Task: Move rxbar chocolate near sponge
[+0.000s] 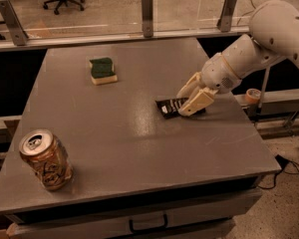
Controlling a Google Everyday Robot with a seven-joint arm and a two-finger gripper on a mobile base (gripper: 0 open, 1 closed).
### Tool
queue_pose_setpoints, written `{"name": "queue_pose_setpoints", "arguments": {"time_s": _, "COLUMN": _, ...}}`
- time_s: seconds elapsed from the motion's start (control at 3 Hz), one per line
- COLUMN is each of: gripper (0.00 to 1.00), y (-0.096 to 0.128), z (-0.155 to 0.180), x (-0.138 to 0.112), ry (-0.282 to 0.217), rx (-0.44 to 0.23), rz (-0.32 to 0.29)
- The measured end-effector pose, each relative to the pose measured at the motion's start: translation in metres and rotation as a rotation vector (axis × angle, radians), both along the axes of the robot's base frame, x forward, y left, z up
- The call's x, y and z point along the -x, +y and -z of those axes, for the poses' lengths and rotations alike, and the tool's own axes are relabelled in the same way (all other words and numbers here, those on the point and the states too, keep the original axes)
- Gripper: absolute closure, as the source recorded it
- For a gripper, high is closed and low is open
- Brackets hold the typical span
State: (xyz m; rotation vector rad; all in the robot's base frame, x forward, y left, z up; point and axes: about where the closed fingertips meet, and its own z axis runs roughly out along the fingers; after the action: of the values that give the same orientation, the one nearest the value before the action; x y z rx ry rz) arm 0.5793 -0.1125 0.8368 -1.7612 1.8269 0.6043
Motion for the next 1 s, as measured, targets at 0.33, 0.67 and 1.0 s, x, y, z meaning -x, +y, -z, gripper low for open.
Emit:
{"name": "queue_pose_setpoints", "arguments": {"time_s": 0.33, "gripper": 1.0, "y": -0.01, "z": -0.023, "x": -0.003, "ry": -0.06, "rx": -0.005, "rz": 0.029}}
{"name": "queue_pose_setpoints", "arguments": {"time_s": 0.67, "gripper": 1.0, "y": -0.03, "z": -0.077, "x": -0.01, "ry": -0.185, "rx": -0.021, "rz": 0.079}}
{"name": "queue_pose_setpoints", "arguments": {"time_s": 1.0, "gripper": 1.0, "y": -0.03, "z": -0.081, "x": -0.011, "ry": -0.193, "rx": -0.023, "rz": 0.079}}
